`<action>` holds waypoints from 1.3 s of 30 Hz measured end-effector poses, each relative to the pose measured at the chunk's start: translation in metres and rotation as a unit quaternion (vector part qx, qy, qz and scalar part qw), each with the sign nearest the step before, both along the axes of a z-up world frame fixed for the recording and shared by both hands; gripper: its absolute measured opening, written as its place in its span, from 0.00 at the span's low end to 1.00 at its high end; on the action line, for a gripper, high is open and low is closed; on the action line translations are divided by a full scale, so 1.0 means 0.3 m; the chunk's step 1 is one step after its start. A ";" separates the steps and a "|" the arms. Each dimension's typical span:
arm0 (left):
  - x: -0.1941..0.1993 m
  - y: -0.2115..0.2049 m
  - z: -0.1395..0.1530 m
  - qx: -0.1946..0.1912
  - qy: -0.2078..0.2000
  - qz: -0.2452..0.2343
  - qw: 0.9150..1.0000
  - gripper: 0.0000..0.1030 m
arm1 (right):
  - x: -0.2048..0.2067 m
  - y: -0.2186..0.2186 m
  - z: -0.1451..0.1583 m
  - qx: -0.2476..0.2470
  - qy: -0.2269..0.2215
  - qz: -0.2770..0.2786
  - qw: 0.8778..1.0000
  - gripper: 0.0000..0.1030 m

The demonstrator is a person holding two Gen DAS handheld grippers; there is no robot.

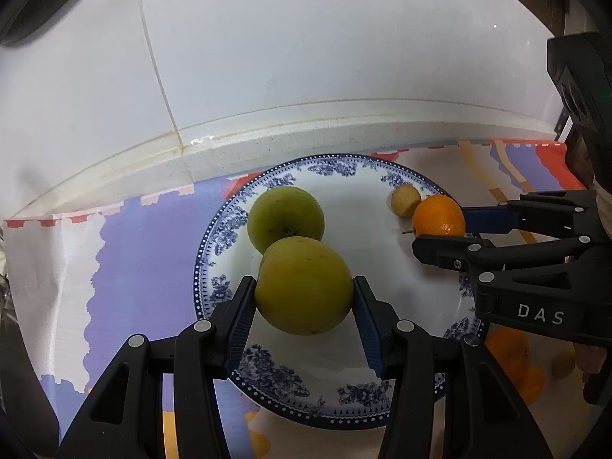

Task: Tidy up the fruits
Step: 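Carry the pear and orange over the plate and lower them onto it, then open both tools and withdraw them from the plate toward the remaining fruit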

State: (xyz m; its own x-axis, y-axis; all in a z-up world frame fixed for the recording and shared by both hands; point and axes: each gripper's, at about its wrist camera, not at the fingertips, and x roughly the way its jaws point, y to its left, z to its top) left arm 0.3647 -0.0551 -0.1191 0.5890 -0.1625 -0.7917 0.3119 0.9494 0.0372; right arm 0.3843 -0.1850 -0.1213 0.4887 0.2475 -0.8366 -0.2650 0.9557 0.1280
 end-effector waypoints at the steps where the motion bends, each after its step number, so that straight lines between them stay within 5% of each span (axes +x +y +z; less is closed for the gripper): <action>1: 0.003 -0.001 -0.003 0.001 0.002 0.000 1.000 0.48 | 0.001 0.001 -0.002 -0.001 0.000 0.000 1.000 0.40; 8: 0.003 -0.003 0.031 0.008 -0.025 0.001 1.000 0.55 | 0.013 0.005 -0.015 0.001 0.007 -0.004 1.000 0.40; 12: -0.011 0.010 0.055 0.000 -0.027 0.006 1.000 0.55 | 0.003 0.002 -0.004 0.016 0.009 -0.009 1.000 0.50; 22: -0.129 0.045 0.180 -0.021 -0.064 0.016 0.998 0.67 | -0.120 -0.012 0.109 -0.014 -0.048 -0.030 0.998 0.51; 32: -0.311 0.062 0.311 -0.034 -0.123 0.025 0.992 0.84 | -0.310 -0.063 0.270 -0.017 -0.126 -0.078 0.989 0.65; 39: -0.445 0.063 0.353 -0.037 -0.150 0.029 0.988 0.86 | -0.458 -0.096 0.322 -0.029 -0.160 -0.106 0.981 0.70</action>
State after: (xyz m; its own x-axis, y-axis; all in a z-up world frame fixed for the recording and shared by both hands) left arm 0.2313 -0.0363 -0.0133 0.8046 -0.1730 -0.5681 0.2431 0.9687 0.0493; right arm 0.2470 -0.2137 -0.0248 0.7645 0.0691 -0.6409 -0.0777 0.9969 0.0148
